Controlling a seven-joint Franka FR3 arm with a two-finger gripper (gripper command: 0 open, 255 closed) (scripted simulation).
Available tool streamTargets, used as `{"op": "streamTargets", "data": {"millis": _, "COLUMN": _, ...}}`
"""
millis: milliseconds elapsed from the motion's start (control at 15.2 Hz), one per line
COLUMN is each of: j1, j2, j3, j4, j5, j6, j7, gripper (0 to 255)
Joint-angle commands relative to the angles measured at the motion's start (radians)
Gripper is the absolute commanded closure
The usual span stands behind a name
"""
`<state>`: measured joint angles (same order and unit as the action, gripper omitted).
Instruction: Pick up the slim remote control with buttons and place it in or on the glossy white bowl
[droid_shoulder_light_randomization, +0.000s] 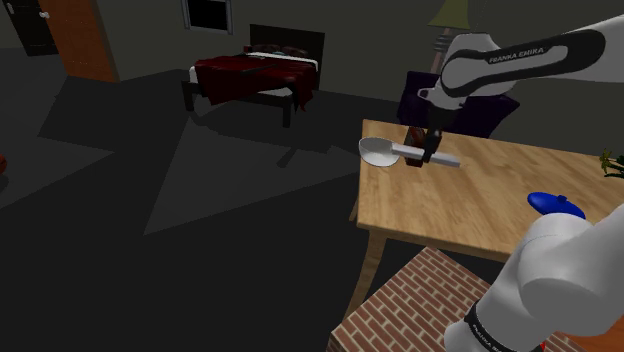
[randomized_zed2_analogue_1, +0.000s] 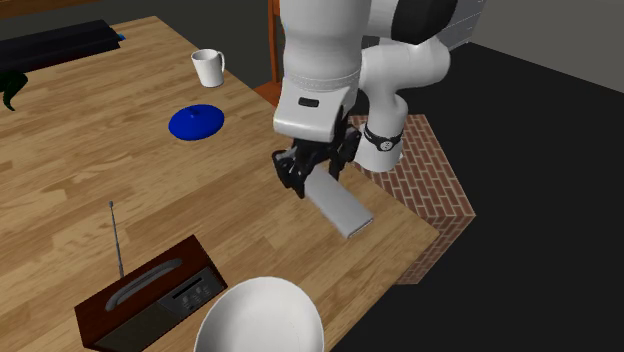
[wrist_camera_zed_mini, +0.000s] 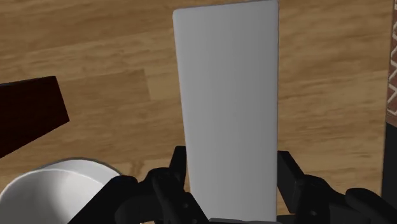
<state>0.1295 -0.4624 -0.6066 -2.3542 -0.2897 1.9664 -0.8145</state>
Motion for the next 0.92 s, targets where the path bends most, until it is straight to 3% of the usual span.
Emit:
{"op": "streamTargets", "data": {"millis": 0, "j1": 0.031, "j2": 0.09, "j3": -0.034, "j4": 0.071, "j5": 0.038, "j6": 0.019, "j7": -0.031, "gripper": 255}}
{"op": "streamTargets", "data": {"millis": 462, "j1": 0.098, "j2": 0.439, "j3": -0.136, "j4": 0.365, "j5": 0.262, "j6": 0.023, "j7": -0.188, "gripper": 255}}
{"op": "streamTargets", "data": {"millis": 660, "j1": 0.075, "j2": 0.601, "j3": -0.148, "j4": 0.516, "j5": 0.382, "j6": -0.01, "j7": -0.263, "gripper": 255}}
{"op": "streamTargets", "data": {"millis": 858, "j1": 0.015, "j2": 0.757, "j3": -0.133, "j4": 0.686, "j5": 0.489, "j6": -0.065, "j7": -0.319, "gripper": 255}}
